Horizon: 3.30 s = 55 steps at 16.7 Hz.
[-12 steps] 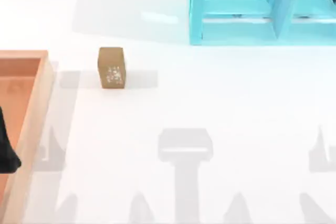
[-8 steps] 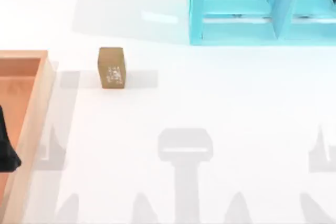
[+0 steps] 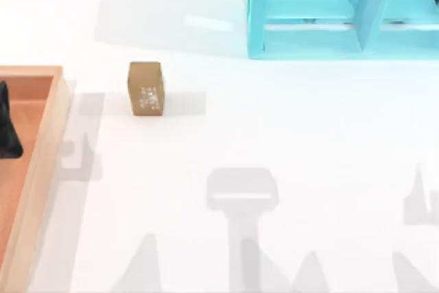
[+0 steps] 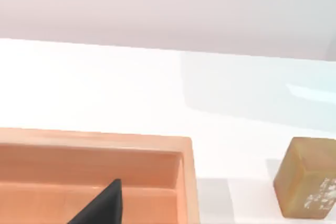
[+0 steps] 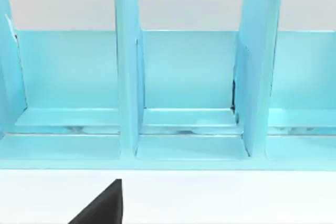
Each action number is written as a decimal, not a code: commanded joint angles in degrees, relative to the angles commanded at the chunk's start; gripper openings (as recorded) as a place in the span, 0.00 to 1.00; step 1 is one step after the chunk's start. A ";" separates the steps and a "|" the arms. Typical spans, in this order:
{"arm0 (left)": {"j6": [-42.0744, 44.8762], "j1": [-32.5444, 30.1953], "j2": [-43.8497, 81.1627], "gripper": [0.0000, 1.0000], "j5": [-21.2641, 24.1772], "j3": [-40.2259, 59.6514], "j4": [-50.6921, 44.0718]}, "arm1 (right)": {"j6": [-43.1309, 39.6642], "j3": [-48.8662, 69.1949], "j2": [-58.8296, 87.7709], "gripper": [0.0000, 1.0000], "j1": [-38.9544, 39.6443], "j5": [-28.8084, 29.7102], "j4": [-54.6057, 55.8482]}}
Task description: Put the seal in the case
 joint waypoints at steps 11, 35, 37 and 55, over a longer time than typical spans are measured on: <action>-9.12 -7.89 58.88 1.00 -0.15 55.92 -31.08 | 0.00 0.00 0.00 1.00 0.00 0.00 0.00; -13.53 -16.91 107.31 1.00 -2.40 108.17 -69.50 | 0.00 0.00 0.00 1.00 0.00 0.00 0.00; -13.41 -16.98 107.47 1.00 -2.42 107.26 -68.56 | 0.00 0.00 0.00 1.00 0.00 0.00 0.00; -12.98 -16.69 109.85 0.62 -2.37 90.01 -48.87 | 0.00 0.00 0.00 1.00 0.00 0.00 0.00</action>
